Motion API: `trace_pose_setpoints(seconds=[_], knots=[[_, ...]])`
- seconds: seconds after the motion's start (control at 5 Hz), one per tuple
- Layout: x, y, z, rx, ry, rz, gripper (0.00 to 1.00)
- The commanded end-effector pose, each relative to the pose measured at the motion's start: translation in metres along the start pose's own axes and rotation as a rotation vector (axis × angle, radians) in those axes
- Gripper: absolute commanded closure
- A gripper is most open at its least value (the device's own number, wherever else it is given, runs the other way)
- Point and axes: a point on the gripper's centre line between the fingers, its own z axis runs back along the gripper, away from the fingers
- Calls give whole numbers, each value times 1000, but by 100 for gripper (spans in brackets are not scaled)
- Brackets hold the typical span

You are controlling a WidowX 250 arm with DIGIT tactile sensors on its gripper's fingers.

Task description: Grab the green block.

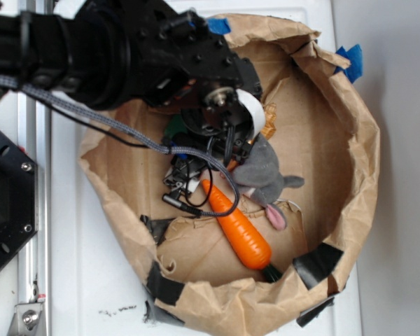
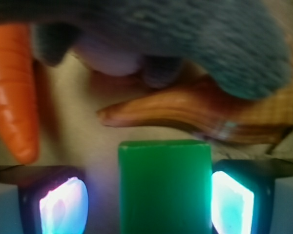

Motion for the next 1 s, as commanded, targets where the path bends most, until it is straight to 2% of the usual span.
trace_pose_setpoints(seconds=[0.0, 0.2, 0.4, 0.6, 0.8], knots=[[11, 6, 9, 16, -42, 32, 100], [12, 9, 12, 19, -46, 39, 100], [12, 12, 26, 23, -77, 67, 100], [15, 5, 65, 45, -138, 160, 100], [17, -14, 113, 74, -238, 322, 100]])
